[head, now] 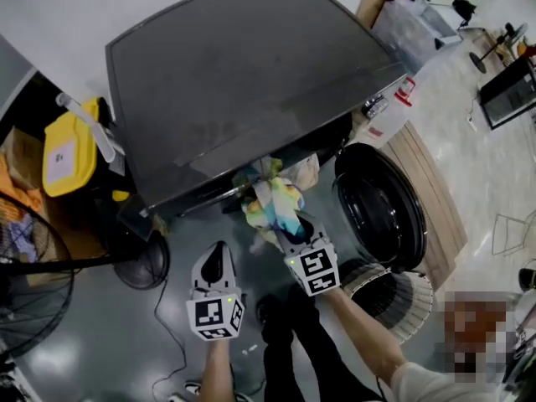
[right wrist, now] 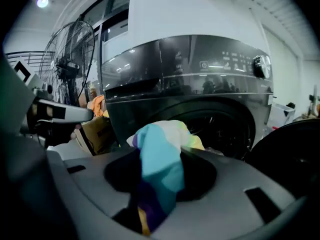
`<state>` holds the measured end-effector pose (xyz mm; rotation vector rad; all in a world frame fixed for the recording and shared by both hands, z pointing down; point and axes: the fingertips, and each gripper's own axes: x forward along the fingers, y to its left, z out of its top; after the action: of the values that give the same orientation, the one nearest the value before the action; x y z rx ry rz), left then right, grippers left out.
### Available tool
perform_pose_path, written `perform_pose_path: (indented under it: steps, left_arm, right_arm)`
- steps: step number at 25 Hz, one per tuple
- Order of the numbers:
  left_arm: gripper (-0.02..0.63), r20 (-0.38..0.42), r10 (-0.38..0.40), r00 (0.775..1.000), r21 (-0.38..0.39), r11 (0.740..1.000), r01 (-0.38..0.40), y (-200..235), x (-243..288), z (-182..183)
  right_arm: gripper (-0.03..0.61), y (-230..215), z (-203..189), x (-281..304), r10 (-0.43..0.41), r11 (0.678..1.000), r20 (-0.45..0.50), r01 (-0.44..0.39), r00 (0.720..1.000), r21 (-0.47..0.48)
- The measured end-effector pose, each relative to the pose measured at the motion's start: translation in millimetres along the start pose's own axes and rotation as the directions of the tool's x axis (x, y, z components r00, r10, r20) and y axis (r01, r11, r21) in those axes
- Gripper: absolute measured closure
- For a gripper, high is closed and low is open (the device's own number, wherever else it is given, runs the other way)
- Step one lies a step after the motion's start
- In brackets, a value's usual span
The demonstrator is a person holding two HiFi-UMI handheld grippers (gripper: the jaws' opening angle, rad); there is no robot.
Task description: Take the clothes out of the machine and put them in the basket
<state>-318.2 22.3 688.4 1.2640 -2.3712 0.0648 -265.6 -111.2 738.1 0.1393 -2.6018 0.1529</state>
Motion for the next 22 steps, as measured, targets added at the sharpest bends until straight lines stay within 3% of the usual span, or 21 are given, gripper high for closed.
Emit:
perform_pose_path:
  steps: [12,22]
  left_arm:
    - [0.595,0.041,0.038,0.998,-0.013,0.999,-0.038,-40,-65,100]
    - [0.595,0.109,0.033,0.994,0.026,0.999,-0.036,-82,-108,202]
  right_arm:
    - [0.407,4,80,-132,-0.027,0.999,0.018,0.027,0.999,0.017]
    - [0.407,-15,181,-212,-0.064,0.997,0.105,0.061,0.992,0.036]
